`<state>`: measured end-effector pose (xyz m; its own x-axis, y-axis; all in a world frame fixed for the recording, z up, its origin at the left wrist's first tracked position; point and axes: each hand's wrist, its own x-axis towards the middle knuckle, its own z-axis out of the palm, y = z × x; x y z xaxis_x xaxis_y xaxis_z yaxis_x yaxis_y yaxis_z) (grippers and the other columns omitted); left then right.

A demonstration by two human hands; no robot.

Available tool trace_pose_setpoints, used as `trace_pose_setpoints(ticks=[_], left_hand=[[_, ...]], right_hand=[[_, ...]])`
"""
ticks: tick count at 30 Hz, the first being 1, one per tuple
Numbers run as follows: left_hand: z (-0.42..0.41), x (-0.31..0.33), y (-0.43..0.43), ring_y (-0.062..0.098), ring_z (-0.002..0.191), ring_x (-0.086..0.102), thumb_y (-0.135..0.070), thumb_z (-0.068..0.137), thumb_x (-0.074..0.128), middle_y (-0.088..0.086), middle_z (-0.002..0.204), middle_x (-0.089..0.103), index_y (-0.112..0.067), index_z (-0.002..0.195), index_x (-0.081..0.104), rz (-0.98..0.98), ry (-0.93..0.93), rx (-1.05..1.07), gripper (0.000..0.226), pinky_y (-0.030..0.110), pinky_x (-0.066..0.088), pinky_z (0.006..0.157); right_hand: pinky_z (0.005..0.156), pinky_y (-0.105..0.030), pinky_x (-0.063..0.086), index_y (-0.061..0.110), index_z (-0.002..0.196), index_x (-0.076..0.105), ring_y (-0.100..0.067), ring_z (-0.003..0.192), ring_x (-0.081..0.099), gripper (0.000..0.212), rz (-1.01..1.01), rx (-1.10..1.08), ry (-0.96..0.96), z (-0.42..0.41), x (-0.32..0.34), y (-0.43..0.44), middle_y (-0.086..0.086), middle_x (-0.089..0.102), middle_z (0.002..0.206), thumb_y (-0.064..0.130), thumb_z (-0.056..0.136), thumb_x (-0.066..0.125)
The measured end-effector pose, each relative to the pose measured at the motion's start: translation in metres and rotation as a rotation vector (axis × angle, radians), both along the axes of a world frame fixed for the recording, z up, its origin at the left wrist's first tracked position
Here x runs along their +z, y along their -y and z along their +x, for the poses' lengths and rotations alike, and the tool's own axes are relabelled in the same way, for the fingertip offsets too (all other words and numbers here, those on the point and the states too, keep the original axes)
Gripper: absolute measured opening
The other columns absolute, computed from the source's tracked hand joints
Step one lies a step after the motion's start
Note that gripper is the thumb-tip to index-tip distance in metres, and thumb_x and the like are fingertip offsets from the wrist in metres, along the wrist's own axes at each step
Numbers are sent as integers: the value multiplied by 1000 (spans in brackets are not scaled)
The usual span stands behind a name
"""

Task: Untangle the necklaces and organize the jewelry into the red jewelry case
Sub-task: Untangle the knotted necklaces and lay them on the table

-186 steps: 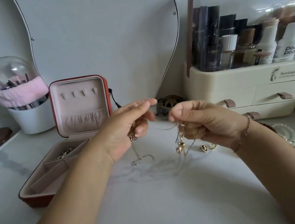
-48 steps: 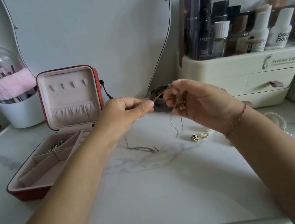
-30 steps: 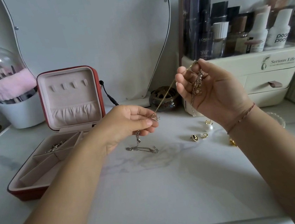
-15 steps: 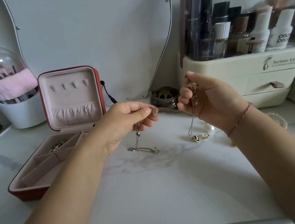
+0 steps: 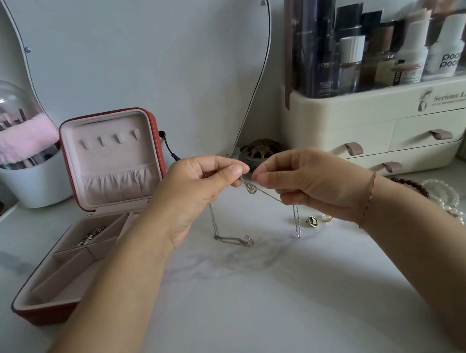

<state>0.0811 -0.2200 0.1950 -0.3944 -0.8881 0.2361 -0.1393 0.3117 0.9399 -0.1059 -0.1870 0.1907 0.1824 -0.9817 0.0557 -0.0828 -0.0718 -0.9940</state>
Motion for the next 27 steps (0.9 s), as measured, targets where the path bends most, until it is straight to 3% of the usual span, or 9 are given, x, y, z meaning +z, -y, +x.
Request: trace_pose_setpoints(ticks=[7, 14, 16, 21, 27], left_hand=[[-1, -1, -1, -2, 51, 49, -19, 88, 64, -5, 70, 67, -20, 87, 74, -34, 16, 24, 10, 11, 33, 53], [0, -2, 0, -6, 57, 54, -18, 91, 61, -7, 69, 68, -19, 89, 72, -60, 62, 33, 11, 6, 35, 54], [1, -2, 1, -6, 64, 58, -19, 88, 65, -6, 68, 69, -19, 89, 73, -47, 69, 42, 7, 3, 37, 57], [1, -3, 1, 1, 74, 66, -19, 81, 73, 0, 71, 73, -18, 85, 75, -9, 96, 31, 4, 3, 42, 69], [2, -3, 2, 2, 76, 68, -12, 80, 74, -1, 77, 75, -18, 86, 74, 25, 154, 19, 8, 5, 46, 72]], right_hand=[[62, -18, 42, 13, 79, 73, -7, 60, 45, 2, -7, -77, -186, -3, -3, 0, 10, 56, 55, 13, 80, 71], [69, -30, 39, 19, 66, 71, -12, 61, 44, 14, -68, -184, -285, -4, -7, 4, 4, 49, 55, 28, 76, 75], [70, -29, 40, 17, 66, 69, -12, 60, 43, 17, -80, -191, -225, -3, -6, 5, 0, 47, 59, 27, 80, 72], [50, -14, 34, 1, 78, 58, -6, 51, 36, 17, -76, -121, 57, 0, 1, -1, 1, 46, 58, 9, 93, 53], [44, -14, 31, 2, 77, 56, -5, 48, 35, 22, -70, -102, 142, 1, 3, 0, -2, 55, 63, 10, 96, 48]])
